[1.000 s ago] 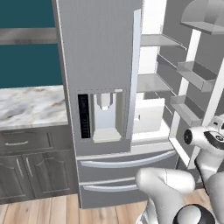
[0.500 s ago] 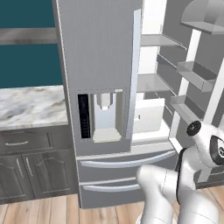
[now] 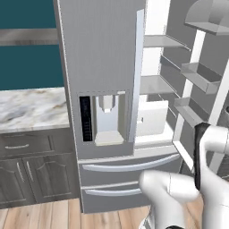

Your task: Place one of the steaks on the plate and the other in the bowl. Then place the bowl in the fridge.

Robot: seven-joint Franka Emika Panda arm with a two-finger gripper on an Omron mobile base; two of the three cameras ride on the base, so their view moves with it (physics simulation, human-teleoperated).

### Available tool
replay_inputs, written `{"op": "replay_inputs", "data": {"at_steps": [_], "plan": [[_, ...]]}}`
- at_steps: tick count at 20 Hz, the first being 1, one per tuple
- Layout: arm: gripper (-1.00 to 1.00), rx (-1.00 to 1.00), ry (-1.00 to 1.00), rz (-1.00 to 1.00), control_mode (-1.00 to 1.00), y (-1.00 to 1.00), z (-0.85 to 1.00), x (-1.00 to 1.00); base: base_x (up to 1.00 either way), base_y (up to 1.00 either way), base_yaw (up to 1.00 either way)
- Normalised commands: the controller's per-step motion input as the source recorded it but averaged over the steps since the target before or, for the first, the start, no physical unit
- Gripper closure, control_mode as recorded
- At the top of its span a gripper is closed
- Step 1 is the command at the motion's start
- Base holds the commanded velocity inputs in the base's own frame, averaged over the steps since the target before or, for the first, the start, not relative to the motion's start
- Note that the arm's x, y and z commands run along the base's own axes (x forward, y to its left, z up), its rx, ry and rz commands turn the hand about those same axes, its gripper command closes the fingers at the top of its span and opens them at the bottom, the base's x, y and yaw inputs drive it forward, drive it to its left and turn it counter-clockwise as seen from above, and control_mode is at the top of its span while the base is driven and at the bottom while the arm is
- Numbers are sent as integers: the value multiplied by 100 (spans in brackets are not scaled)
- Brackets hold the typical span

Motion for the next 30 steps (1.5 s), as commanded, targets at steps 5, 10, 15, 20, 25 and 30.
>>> {"op": "replay_inputs", "data": {"at_steps": [5,10,15,20,25,30], "plan": [[-100,52,0,20,-100,95,11,31,0,0,0],[-100,6,0,39,-100,100,52,0,0,0,0],[-100,-21,-16,22,-100,94,16,0,0,0,0],[-100,-22,-70,5,-100,80,-13,8,0,0,0],[-100,-16,-45,6,-100,52,24,63,0,0,0],[-100,-9,-1,-7,-100,25,92,46,0,0,0]]}}
